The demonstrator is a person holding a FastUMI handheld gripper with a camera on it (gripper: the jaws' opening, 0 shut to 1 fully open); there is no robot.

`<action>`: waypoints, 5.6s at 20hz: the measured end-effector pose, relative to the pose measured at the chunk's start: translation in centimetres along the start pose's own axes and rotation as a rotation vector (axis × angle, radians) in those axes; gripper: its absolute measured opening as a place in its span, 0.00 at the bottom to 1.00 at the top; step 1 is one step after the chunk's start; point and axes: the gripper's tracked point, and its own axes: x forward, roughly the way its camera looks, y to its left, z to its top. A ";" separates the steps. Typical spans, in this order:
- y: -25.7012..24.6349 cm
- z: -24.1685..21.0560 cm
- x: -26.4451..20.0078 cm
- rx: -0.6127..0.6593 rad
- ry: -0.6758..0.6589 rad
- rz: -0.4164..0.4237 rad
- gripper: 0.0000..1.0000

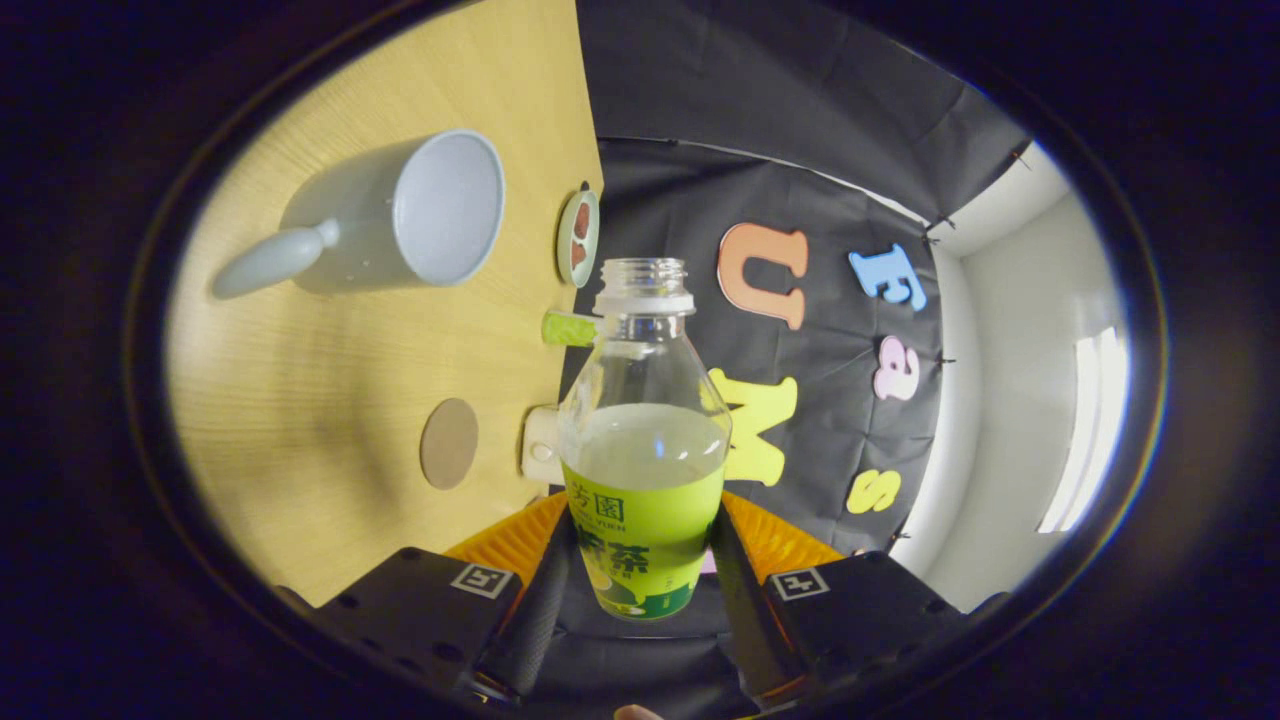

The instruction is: Take the bottle from table, then pour the juice into the cup, finally place the bottle on the coaster

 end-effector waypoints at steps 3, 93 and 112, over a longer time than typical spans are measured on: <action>-0.5 0.9 -0.2 -0.043 -0.019 -0.014 0.79; -7.4 3.3 0.4 -0.199 -0.083 -0.045 0.79; -5.9 2.7 -3.6 0.712 -0.177 0.266 0.79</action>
